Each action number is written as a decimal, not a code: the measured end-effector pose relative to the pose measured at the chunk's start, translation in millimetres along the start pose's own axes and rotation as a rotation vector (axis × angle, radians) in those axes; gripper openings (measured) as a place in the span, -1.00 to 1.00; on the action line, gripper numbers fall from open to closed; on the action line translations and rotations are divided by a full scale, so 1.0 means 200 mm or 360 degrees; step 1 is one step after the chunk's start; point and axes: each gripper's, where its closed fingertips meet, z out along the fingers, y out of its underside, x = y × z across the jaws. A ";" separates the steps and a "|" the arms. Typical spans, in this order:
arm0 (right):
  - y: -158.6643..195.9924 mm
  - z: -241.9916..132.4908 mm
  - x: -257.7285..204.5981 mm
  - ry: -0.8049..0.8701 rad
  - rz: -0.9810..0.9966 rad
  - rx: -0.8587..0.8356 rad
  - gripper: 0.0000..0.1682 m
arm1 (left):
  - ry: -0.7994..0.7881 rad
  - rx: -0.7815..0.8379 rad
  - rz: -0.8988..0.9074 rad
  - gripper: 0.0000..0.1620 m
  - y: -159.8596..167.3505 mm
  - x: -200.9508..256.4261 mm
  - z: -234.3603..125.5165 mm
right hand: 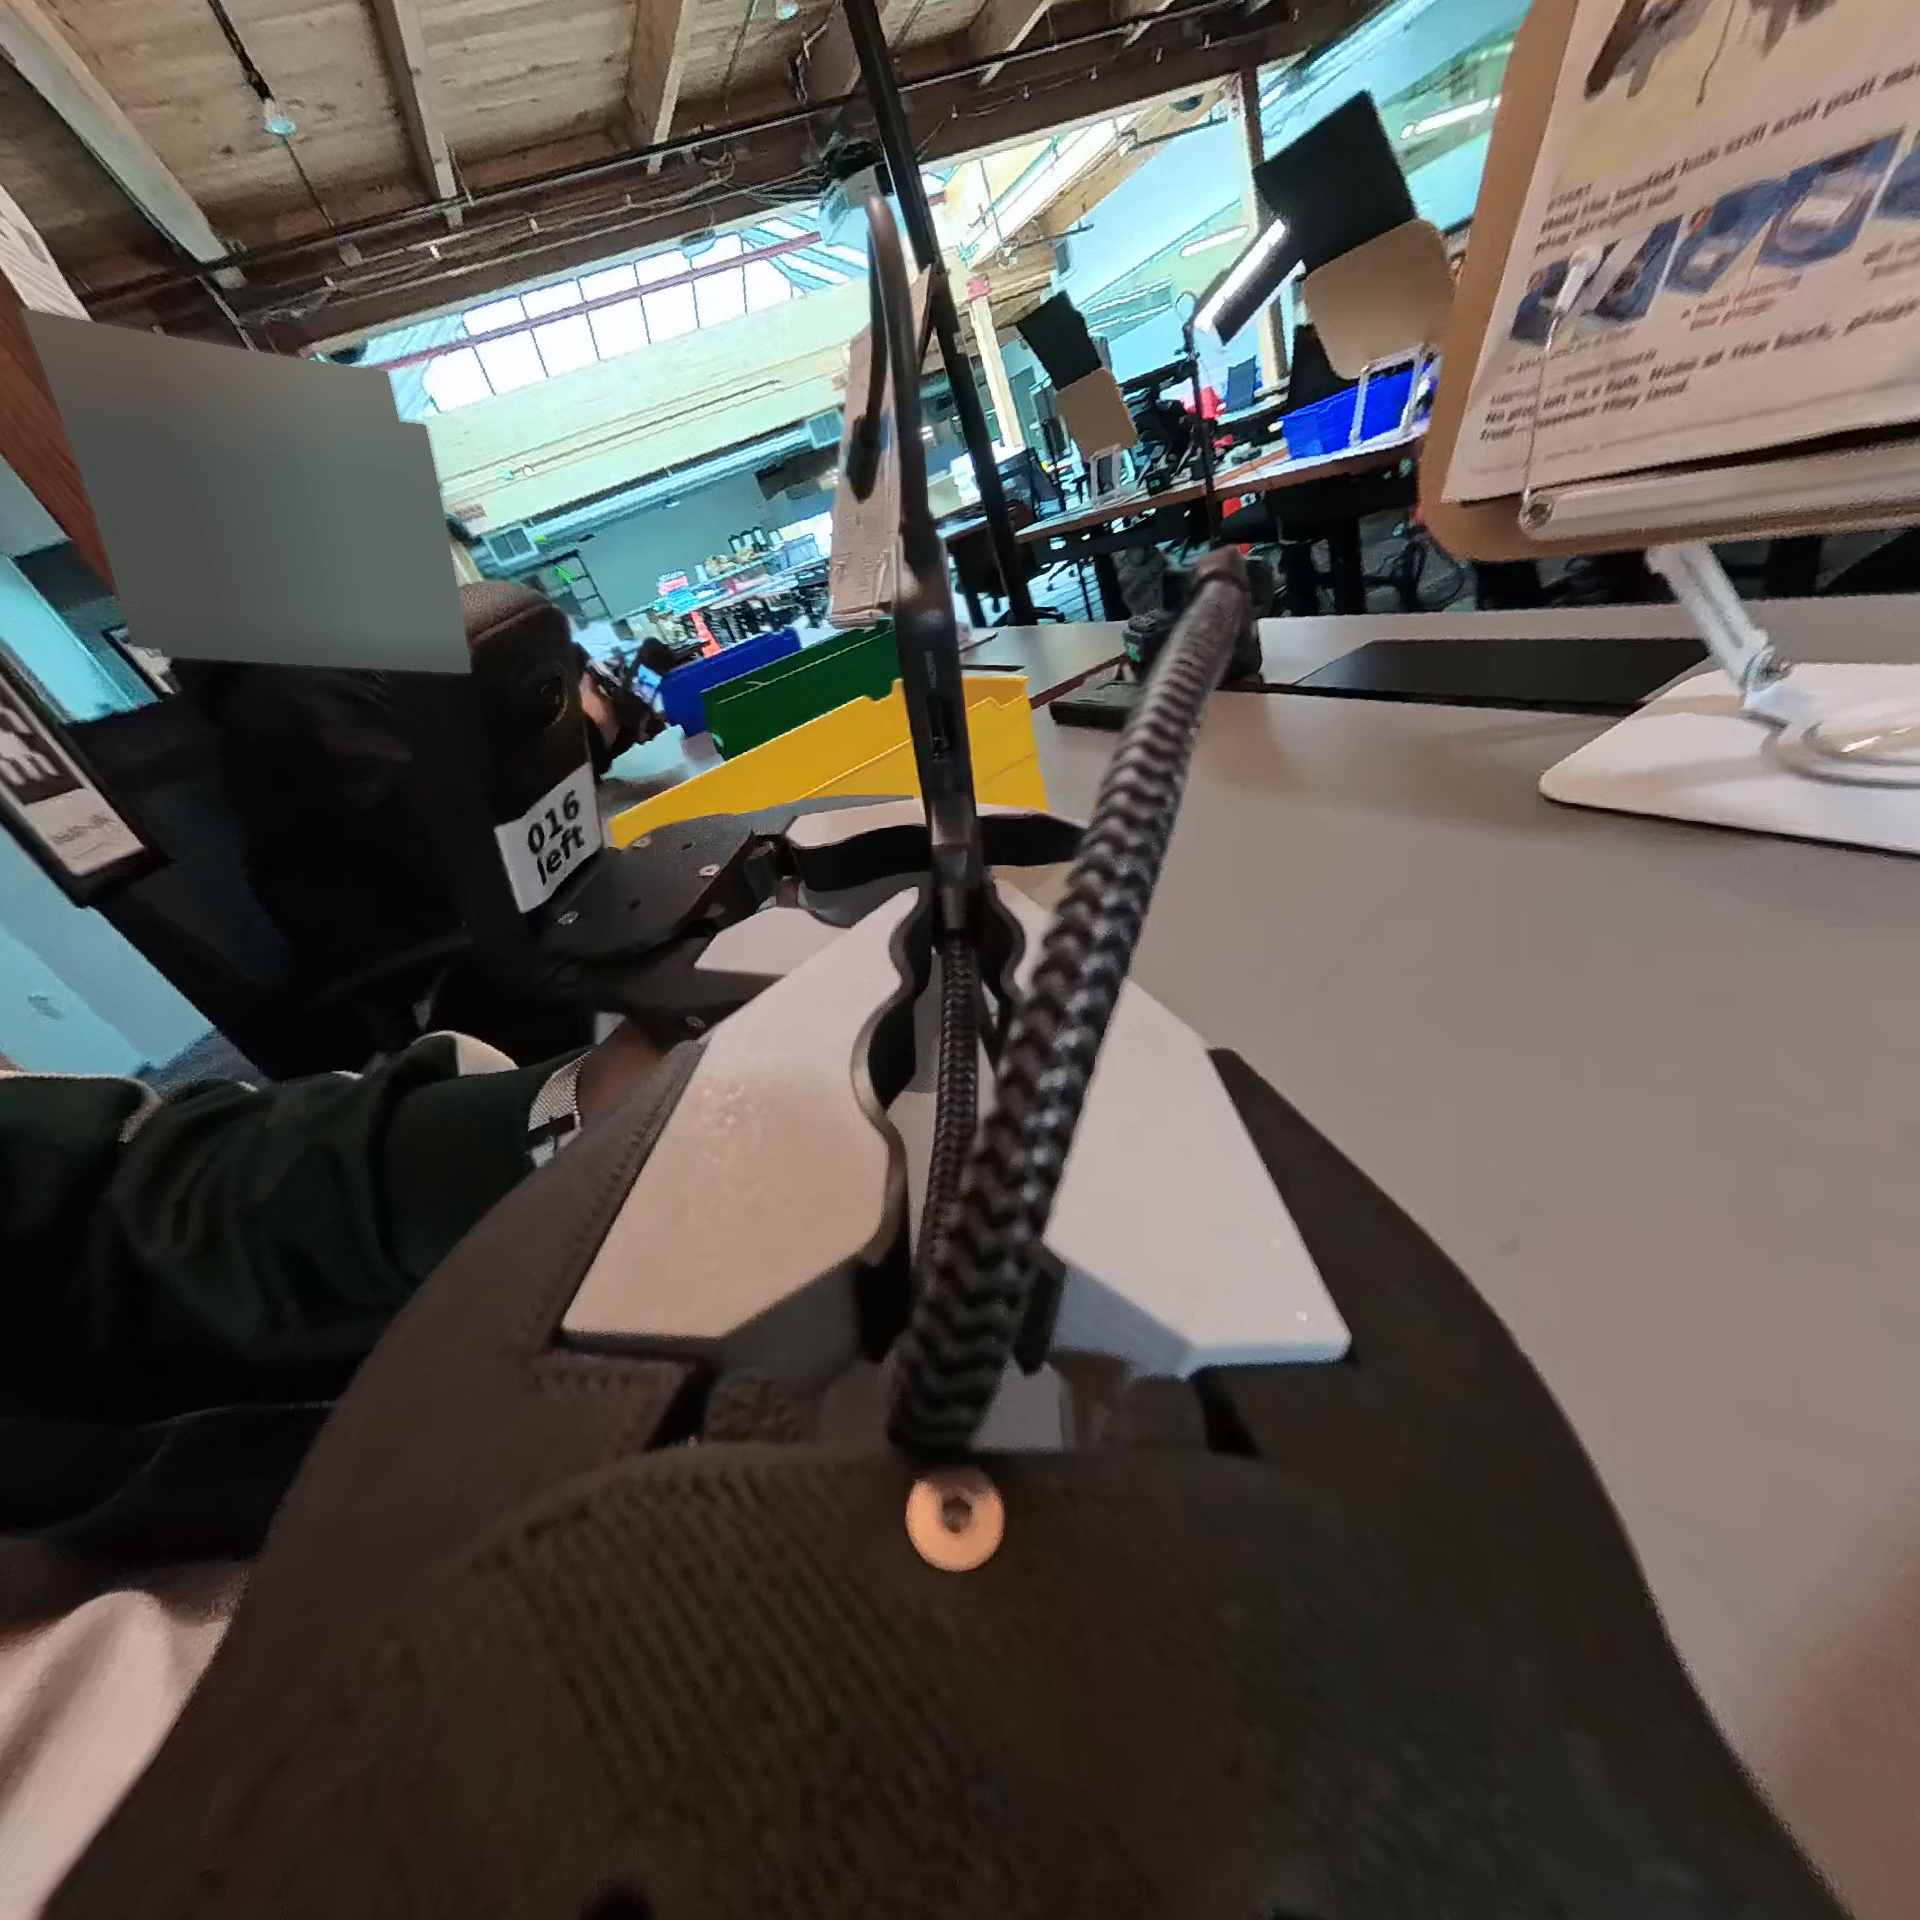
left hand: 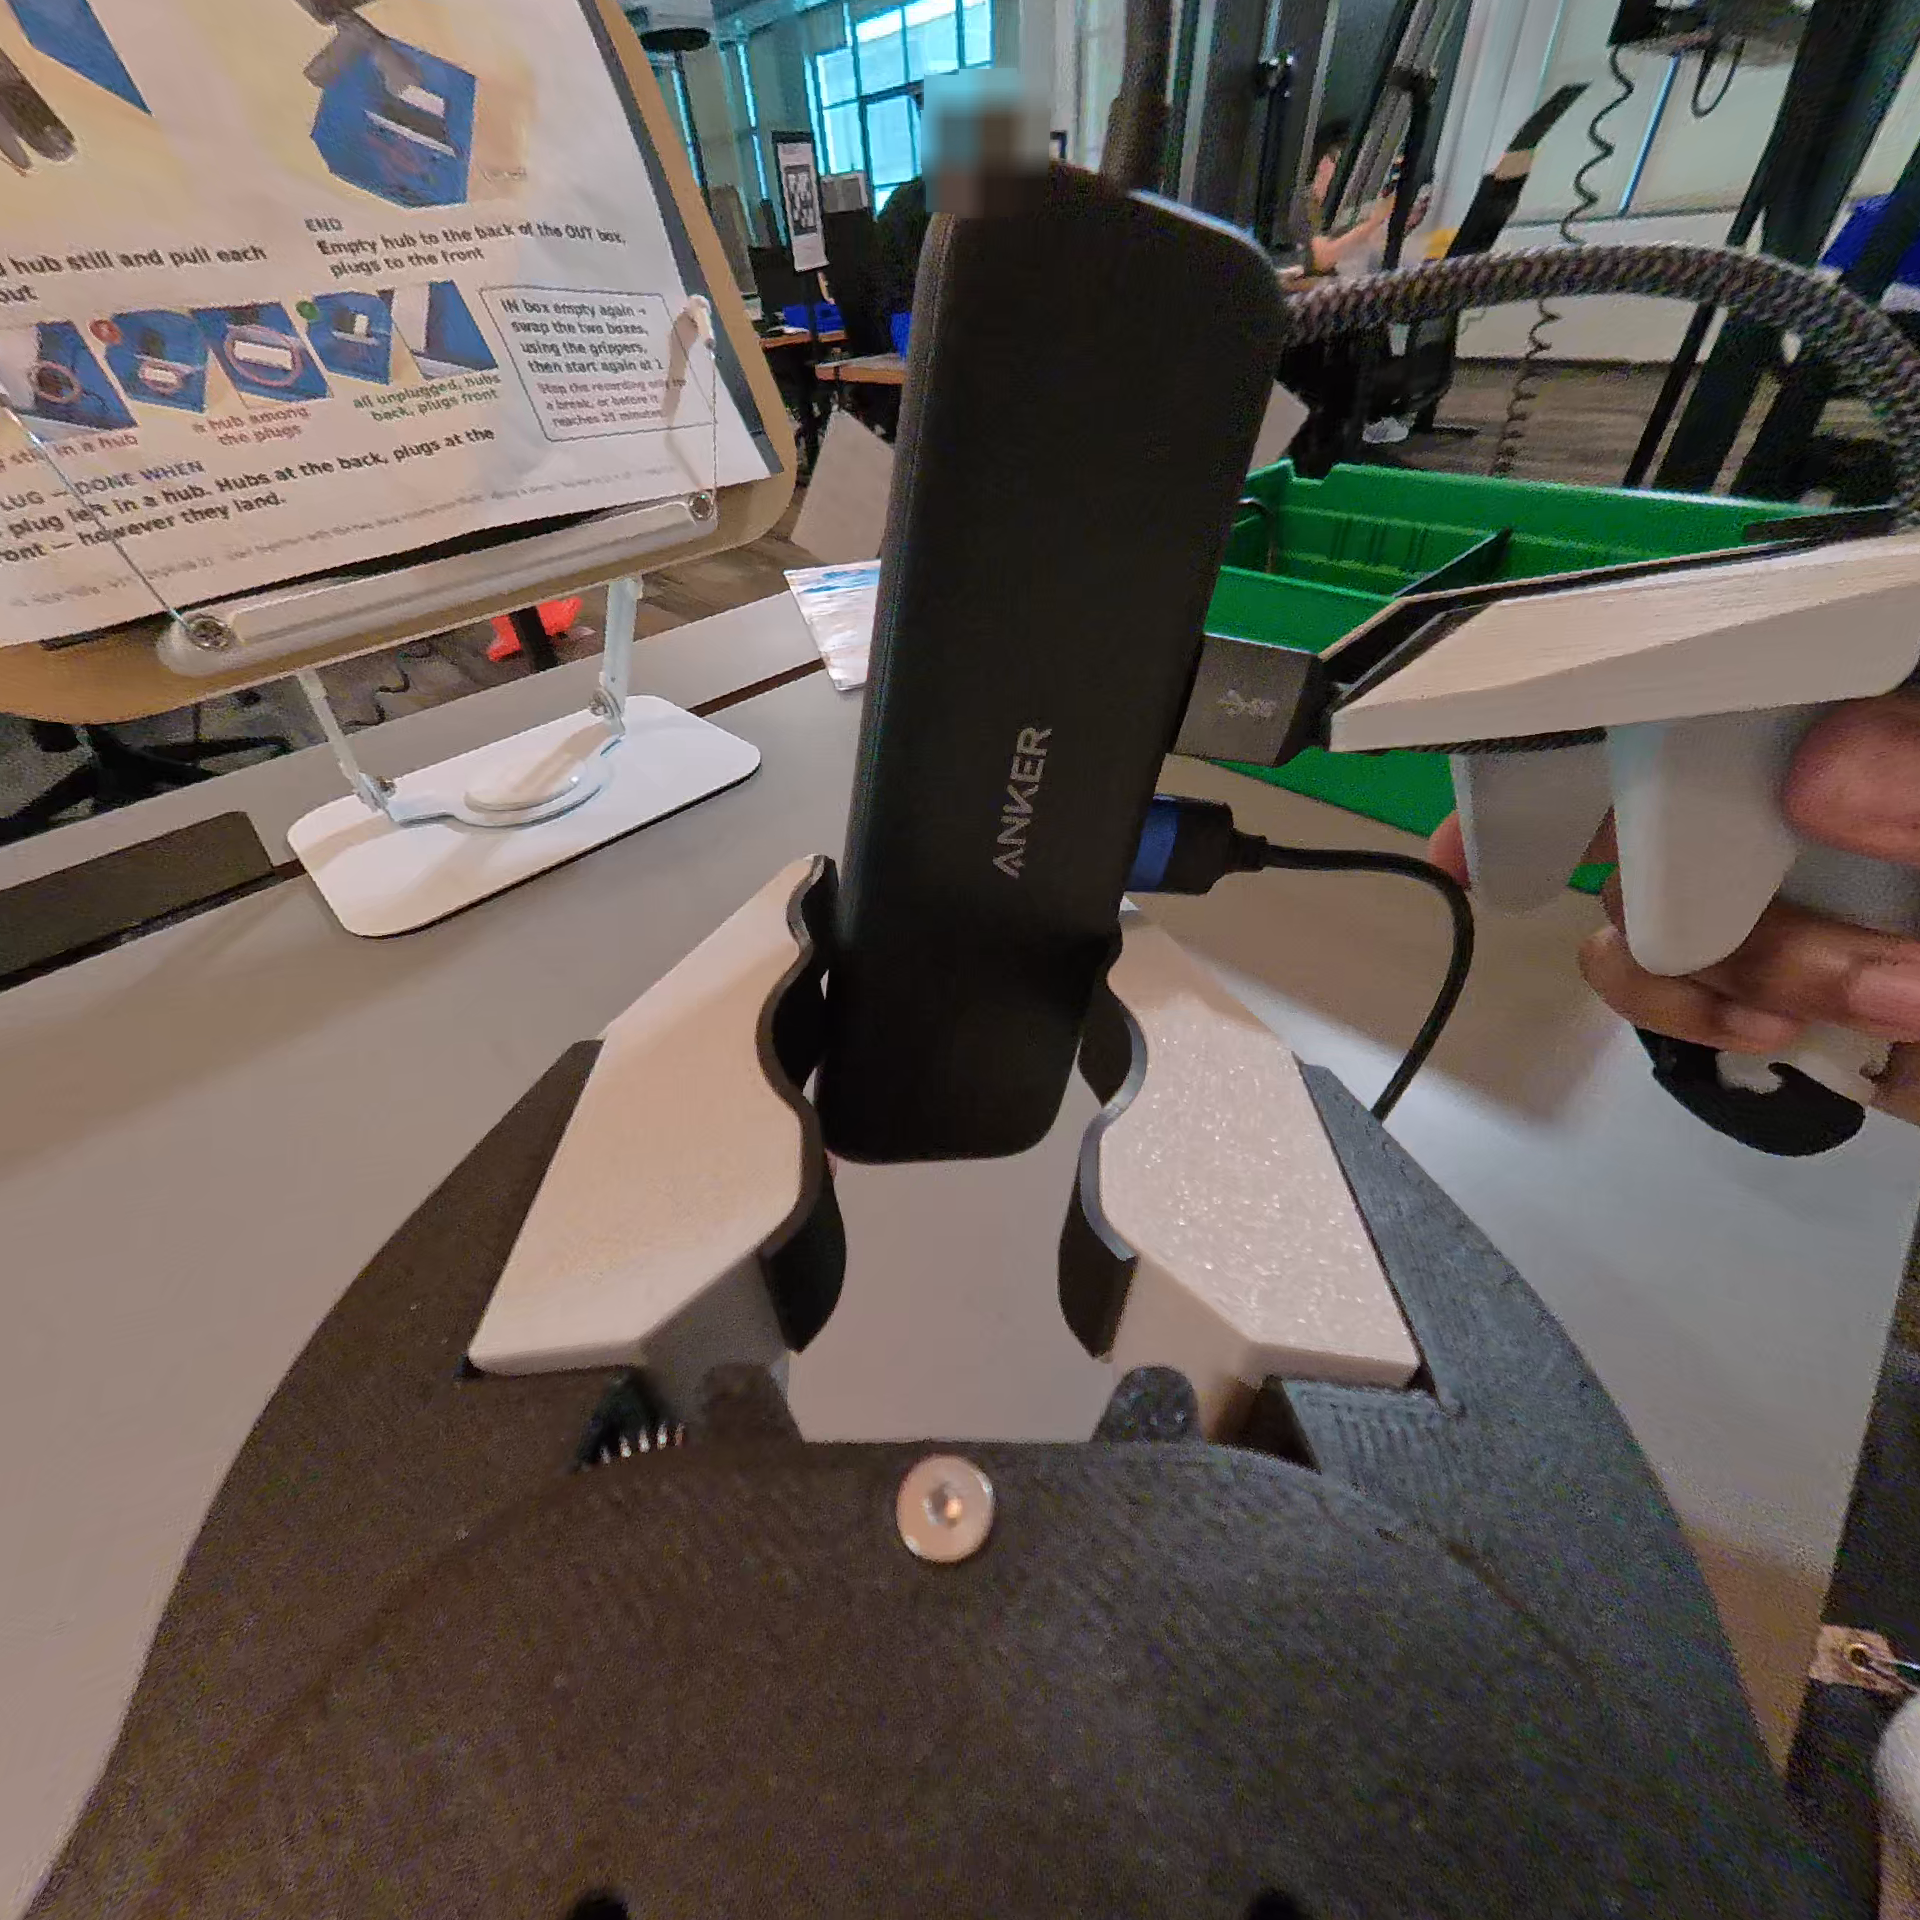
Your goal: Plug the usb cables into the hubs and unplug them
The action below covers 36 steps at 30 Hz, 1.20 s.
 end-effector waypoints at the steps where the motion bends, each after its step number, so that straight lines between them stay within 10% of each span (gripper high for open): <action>1: -0.01 0.00 -0.01 0.0015 -0.0053 -0.0002 -0.92 | 0.0003 0.0013 -0.0012 -0.43 -0.01 0.00 0.00; 11: -0.04 -0.02 -0.06 -0.0056 -0.0089 -0.0028 -0.92 | 0.0182 0.0120 0.0172 -0.45 -0.07 0.05 -0.05; 23: 0.07 -0.08 -0.04 -0.0469 0.0138 -0.0282 -0.93 | 0.1419 0.0099 -0.0625 -0.36 -0.02 0.40 -0.24; 30: 0.08 -0.09 0.00 -0.0486 0.0219 -0.0248 -0.92 | 0.1251 0.0143 -0.0856 -0.75 -0.02 0.24 -0.18; 36: 0.11 -0.08 0.00 -0.0495 0.0254 -0.0240 -0.91 | 0.1277 0.0040 -0.0897 -0.61 0.04 0.29 -0.15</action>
